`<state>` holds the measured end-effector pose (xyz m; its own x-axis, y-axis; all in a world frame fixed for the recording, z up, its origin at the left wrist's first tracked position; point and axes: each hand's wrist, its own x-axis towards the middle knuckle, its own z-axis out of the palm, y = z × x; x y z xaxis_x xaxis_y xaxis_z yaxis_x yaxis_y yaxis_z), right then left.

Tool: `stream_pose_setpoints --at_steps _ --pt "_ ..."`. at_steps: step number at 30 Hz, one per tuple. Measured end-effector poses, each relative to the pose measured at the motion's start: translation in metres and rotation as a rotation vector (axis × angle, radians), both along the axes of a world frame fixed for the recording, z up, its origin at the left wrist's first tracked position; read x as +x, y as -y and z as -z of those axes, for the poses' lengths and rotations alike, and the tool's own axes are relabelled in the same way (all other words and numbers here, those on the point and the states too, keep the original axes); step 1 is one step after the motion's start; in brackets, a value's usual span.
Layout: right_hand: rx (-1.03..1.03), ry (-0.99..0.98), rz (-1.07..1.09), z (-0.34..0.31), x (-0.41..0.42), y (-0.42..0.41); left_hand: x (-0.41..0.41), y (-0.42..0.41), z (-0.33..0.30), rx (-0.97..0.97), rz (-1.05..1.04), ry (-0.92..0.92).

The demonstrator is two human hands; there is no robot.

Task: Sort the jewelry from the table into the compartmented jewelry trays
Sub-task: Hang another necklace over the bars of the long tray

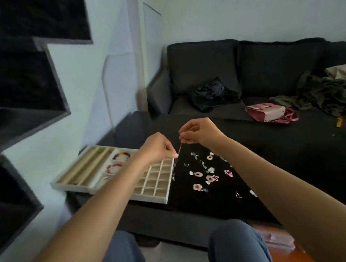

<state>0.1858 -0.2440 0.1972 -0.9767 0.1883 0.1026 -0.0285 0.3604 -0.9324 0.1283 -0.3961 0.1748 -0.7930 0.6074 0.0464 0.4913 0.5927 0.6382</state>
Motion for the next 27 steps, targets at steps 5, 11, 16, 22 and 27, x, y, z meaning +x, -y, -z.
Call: stream_pose_setpoints --at_steps 5,11,16,22,27 --pt "-0.076 -0.039 -0.042 -0.003 -0.033 0.055 -0.016 0.081 0.003 0.075 -0.18 0.003" --pt "-0.142 -0.016 -0.205 -0.004 -0.059 0.114 -0.018 0.14 0.012 -0.026 -0.207 0.009" --pt "-0.127 -0.002 -0.208 0.004 -0.08 0.144 -0.023 0.178 0.022 -0.081 -0.34 0.057" --pt "-0.047 0.009 -0.169 0.011 -0.106 0.162 -0.031 0.215 0.02 -0.159 -0.484 0.015" --pt "0.108 -0.011 -0.111 0.024 -0.127 0.178 -0.047 0.233 0.015 0.072 -0.598 -0.071"
